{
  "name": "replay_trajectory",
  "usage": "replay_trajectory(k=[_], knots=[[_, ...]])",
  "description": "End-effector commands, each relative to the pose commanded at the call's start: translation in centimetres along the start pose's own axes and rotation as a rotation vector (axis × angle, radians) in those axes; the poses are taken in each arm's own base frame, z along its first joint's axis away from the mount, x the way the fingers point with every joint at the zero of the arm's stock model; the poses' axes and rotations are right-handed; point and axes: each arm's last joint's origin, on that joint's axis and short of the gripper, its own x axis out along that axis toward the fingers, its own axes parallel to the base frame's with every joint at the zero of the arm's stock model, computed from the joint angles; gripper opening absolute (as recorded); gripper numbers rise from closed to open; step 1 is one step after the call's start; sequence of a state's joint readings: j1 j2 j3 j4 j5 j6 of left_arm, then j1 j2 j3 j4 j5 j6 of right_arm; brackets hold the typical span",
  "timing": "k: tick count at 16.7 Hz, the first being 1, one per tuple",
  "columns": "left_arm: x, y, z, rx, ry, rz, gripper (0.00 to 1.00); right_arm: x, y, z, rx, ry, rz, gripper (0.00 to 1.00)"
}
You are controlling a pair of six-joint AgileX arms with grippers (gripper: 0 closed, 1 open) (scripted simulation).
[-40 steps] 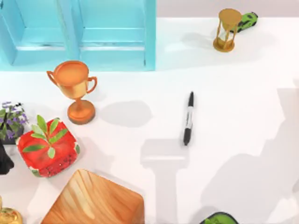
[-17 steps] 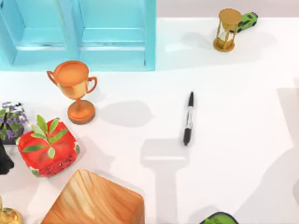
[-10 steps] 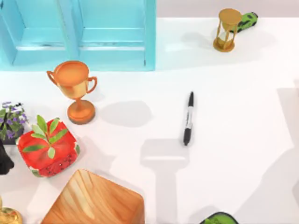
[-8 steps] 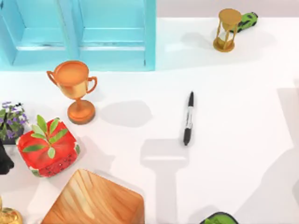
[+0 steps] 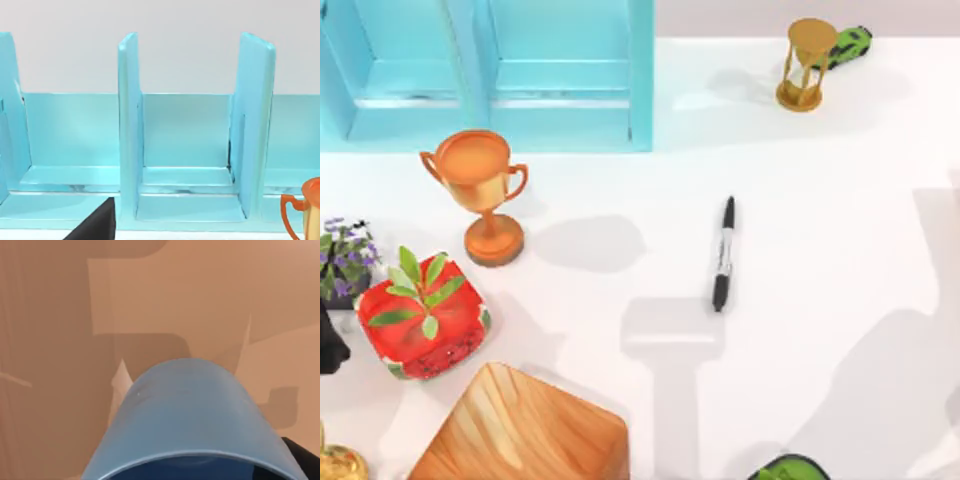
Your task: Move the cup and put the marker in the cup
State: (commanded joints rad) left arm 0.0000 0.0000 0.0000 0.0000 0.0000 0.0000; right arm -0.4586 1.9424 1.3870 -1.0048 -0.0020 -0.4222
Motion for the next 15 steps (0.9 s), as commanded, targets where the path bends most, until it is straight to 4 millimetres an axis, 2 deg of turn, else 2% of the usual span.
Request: replay_trajectory(k=[2, 4, 6, 8, 10, 15], knots=[[0.0, 0.0, 0.0, 0.0, 0.0, 0.0, 1.0, -2.7, 2.6, 0.7, 0.008, 0.004, 0.002, 0.0], [0.0, 0.0, 0.0, 0.0, 0.0, 0.0, 1.0, -5.9, 6.0, 0.8, 0.003, 0.025, 0.007, 0.0], [0.0, 0.0, 0.0, 0.0, 0.0, 0.0, 1.0, -9.0, 9.5, 0.3, -0.01, 0.033, 0.005, 0.0], [0.0, 0.0, 0.0, 0.0, 0.0, 0.0, 1.0, -11.5, 12.1, -0.5, -0.016, 0.02, 0.002, 0.0], [0.0, 0.0, 0.0, 0.0, 0.0, 0.0, 1.0, -12.8, 13.2, -1.1, -0.017, 0.007, 0.002, 0.0], [0.0, 0.0, 0.0, 0.0, 0.0, 0.0, 1.0, -12.6, 13.2, -1.0, -0.012, 0.012, 0.005, 0.0]])
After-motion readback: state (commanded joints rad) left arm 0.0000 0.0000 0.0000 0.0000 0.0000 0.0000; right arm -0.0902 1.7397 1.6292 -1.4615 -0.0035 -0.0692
